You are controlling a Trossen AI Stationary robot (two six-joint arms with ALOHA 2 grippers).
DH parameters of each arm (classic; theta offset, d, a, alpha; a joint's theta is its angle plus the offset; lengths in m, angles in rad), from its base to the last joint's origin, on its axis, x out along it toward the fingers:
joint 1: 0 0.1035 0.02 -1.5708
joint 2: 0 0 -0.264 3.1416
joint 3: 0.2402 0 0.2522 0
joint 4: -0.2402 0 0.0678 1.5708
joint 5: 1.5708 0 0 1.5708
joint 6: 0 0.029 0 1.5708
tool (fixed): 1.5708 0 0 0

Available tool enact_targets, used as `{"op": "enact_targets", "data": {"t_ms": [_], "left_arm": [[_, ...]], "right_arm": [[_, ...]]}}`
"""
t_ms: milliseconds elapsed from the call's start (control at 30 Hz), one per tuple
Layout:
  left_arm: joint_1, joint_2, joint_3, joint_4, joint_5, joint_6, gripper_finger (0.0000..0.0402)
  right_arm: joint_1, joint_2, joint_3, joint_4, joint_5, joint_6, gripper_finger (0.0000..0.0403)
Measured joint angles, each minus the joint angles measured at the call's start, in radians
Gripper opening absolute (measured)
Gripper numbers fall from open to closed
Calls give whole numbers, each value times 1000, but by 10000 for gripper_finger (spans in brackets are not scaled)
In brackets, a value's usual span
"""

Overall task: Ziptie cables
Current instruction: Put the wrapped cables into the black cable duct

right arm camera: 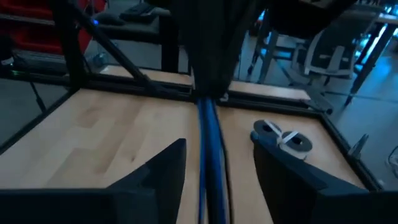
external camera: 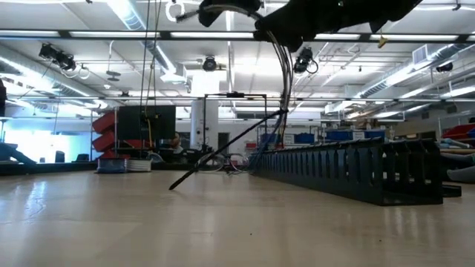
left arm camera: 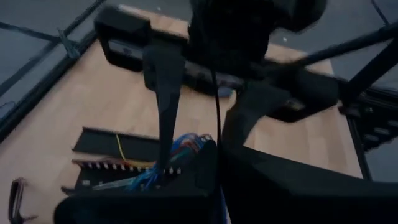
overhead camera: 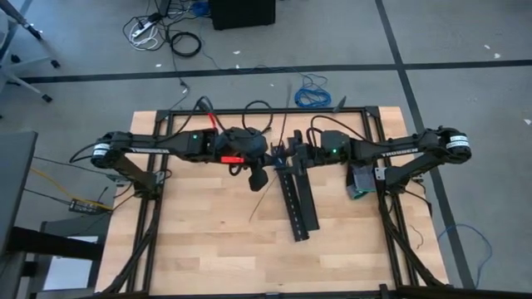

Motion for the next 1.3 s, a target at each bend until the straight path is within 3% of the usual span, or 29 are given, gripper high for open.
{"op": "enact_targets", "data": {"t_ms": [100,200,267,500,700,933,1133,1300], "left_arm": [[0,0,0,16,7,1,0],[0,0,0,19,9,8,0],[0,0,0,19,9,19,0],[0,0,0,-11,-18,25,23],[0,-1,0,-19,-53,48,88],[0,-37,37,-40,-122,136,156],[-1,-81,110,-179,-135,182,168],[-18,-125,85,-336,-142,180,168]], "right_arm": [[0,6,0,-7,20,7,122],[0,7,0,-8,18,1,36],[0,7,0,-5,15,-13,13],[0,-1,0,-10,11,15,3],[-1,-61,-1,-60,22,26,2],[-31,-200,-1,-264,139,25,1],[-73,-334,-1,-352,175,26,0],[-127,-434,-1,-350,174,49,0]]}}
